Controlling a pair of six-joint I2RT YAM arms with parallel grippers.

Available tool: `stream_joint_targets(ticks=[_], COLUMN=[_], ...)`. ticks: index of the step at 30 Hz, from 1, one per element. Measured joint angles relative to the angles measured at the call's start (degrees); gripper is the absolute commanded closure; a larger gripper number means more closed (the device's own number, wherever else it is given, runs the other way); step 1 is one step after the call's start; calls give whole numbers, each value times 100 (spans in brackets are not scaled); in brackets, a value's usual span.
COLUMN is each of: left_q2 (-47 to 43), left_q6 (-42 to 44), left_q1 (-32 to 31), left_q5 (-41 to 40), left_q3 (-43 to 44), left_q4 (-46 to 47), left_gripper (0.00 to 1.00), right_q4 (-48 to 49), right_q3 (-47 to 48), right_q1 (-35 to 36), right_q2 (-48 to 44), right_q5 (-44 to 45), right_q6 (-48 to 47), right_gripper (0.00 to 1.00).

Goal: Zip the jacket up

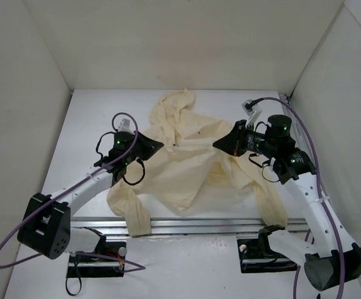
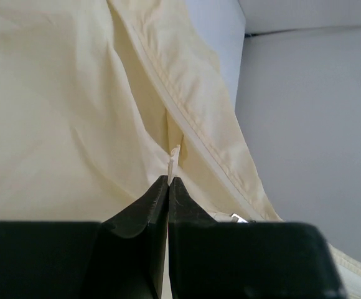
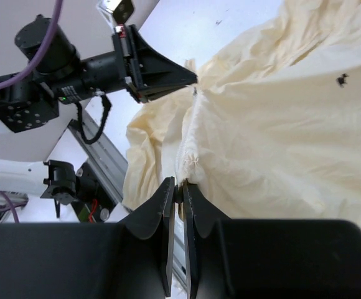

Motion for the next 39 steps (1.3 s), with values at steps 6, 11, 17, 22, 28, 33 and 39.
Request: stream_joint_targets(ticks=[6, 11, 17, 22, 28, 33, 39], left_q2=[-437, -664, -748, -739, -708, -669, -654], left_q6=[518, 848, 1182, 1427, 1615, 1733, 1856], left_q1=[566, 1010, 1578, 1958, 2291, 2656, 3014], left_q5=[-225, -369, -483, -546, -570, -577, -579], left_q3=[407, 763, 1198, 1690, 2179, 2511, 2844], left_q4=[-640, -1029, -1567, -1902, -2135, -2387, -2599], left_gripper=[100, 100, 100, 100, 100, 100, 100], right_q4=[-304, -557, -787, -874, -927, -942, -946], right_q3=[468, 874, 1436, 1875, 2577, 3364, 4282], right_q1=[-11, -37, -37, -37, -33, -33, -35], right_q2=[17, 87, 304, 590, 1060, 1534, 2074], right_q5=[391, 817, 1541, 2245, 3254, 4376, 5501], right_q6=[-199, -380, -588, -772, -975, -1172, -1495], right_gripper=[100, 100, 100, 100, 100, 100, 100])
